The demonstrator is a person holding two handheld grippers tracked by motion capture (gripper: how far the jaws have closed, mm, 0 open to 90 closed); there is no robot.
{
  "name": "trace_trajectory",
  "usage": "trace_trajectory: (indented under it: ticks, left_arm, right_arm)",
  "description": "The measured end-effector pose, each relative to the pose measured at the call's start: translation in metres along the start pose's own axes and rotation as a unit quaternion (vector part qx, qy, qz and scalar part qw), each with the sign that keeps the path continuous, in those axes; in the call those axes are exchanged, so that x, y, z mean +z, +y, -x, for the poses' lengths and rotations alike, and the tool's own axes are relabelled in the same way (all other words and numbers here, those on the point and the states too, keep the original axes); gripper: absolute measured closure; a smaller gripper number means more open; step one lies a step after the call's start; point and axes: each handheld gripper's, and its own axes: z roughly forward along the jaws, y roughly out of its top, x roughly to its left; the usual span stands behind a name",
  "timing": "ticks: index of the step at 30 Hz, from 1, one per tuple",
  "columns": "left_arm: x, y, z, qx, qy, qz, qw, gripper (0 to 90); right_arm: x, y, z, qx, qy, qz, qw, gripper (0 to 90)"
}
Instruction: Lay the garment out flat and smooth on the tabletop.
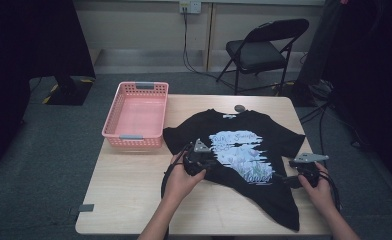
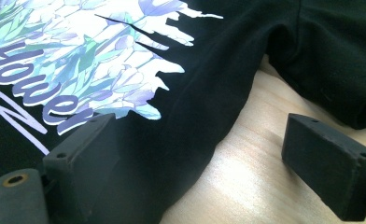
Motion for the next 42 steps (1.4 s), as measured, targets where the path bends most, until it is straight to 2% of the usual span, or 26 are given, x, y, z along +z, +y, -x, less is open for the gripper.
trace_trajectory:
  ticks: [19, 25, 35, 37, 42]
  left_arm:
    - [-0.021, -0.028, 0.012, 0.000, -0.007, 0.005, 1.0000, 84.9]
    - [-0.027, -0.039, 0.017, 0.008, -0.004, 0.001, 1.0000, 84.7]
    - [-0.041, -0.059, 0.013, -0.007, 0.002, 0.005, 1.0000, 84.6]
    - [-0.044, -0.062, 0.013, -0.012, -0.003, 0.011, 0.9999, 84.5]
    - [-0.045, -0.065, 0.015, -0.009, -0.002, 0.011, 0.9999, 84.2]
  right_arm:
    - [0.000, 0.000, 0.000, -0.001, 0.000, 0.000, 1.0000, 10.2]
    - [0.000, 0.000, 0.000, -0.001, 0.000, 0.000, 1.0000, 10.2]
    - [0.000, 0.000, 0.000, -0.001, 0.000, 0.000, 1.0000, 10.2]
    - [0.000, 0.000, 0.000, -0.001, 0.000, 0.000, 1.0000, 10.2]
    - [0.000, 0.000, 0.000, -0.001, 0.000, 0.000, 1.0000, 10.2]
